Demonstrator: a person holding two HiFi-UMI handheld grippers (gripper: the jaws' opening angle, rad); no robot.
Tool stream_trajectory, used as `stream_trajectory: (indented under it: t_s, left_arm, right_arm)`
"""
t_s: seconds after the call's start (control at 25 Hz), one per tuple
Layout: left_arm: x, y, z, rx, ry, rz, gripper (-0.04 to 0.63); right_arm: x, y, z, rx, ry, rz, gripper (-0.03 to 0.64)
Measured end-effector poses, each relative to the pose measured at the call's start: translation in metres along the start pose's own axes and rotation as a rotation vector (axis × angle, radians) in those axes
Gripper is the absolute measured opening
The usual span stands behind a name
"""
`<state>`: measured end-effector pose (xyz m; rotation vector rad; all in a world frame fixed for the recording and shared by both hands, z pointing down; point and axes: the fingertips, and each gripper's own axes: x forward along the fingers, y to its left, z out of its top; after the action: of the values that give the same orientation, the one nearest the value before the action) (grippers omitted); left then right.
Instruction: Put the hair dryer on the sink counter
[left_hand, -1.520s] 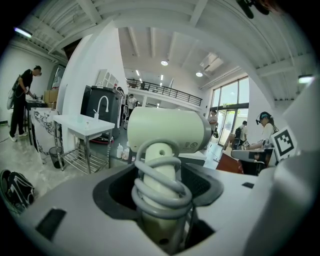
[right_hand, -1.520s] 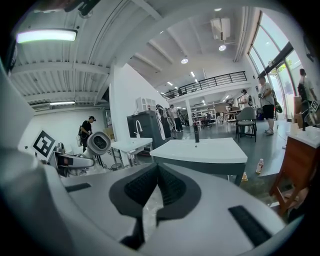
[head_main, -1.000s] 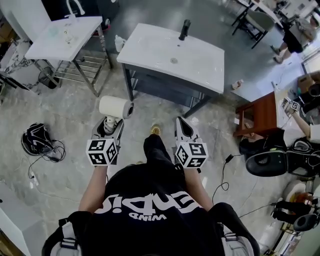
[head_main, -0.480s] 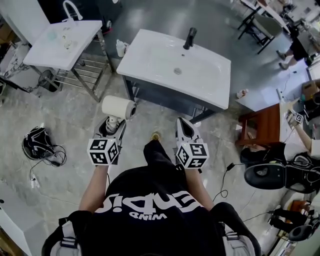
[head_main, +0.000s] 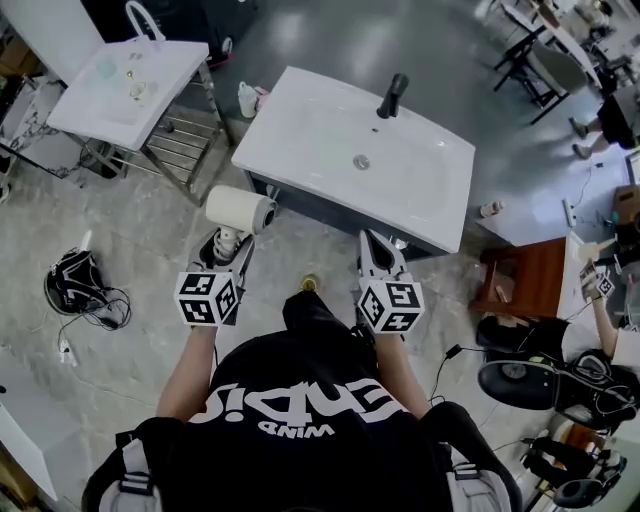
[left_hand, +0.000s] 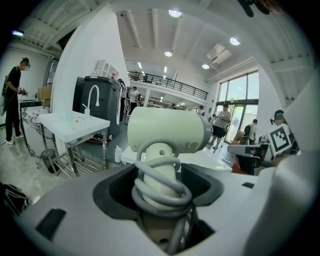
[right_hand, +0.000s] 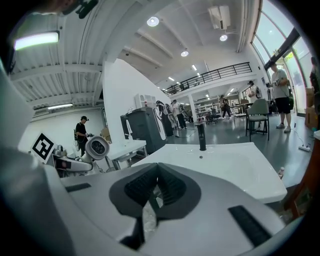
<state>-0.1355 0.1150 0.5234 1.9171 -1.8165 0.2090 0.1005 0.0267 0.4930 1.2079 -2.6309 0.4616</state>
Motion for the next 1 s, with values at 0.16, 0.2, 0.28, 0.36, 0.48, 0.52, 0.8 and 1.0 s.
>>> stream_trajectory:
  t_s: [0.16, 0.2, 0.28, 0.36, 0.48, 0.52, 0.8, 1.0]
  left_arm:
    - [0.026, -0.003, 0.016, -0.011, -0.007, 0.004, 0.287]
    - [0.033, -0.003, 0.019, -0.010, -0.010, 0.005, 0.287]
    - [0.045, -0.002, 0.026, -0.010, -0.019, 0.010, 0.287]
    - [0.057, -0.001, 0.033, -0.016, -0.027, 0.018, 0.287]
    - [0.072, -0.003, 0.041, -0.025, -0.033, 0.033, 0.287]
    - [0.076, -0.004, 0.043, -0.025, -0.035, 0.039, 0.287]
    - [0.102, -0.001, 0.055, -0.029, -0.043, 0.055, 0.287]
    - [0.109, -0.002, 0.062, -0.012, -0.026, 0.056, 0.287]
  right_arm:
    - [0.024, -0.016, 0.014, -0.010, 0.006, 0.016, 0.018]
    - [0.030, -0.020, 0.017, -0.013, 0.006, 0.020, 0.018]
    - [0.042, -0.029, 0.025, -0.023, 0.003, 0.029, 0.018]
    - [0.052, -0.040, 0.033, -0.033, -0.001, 0.035, 0.018]
    - [0.065, -0.058, 0.042, -0.037, 0.003, 0.044, 0.018]
    - [0.068, -0.063, 0.044, -0.036, 0.005, 0.046, 0.018]
    - [0.092, -0.081, 0.047, -0.027, 0.007, 0.073, 0.018]
    - [0.101, -0.083, 0.045, -0.006, 0.016, 0.085, 0.018]
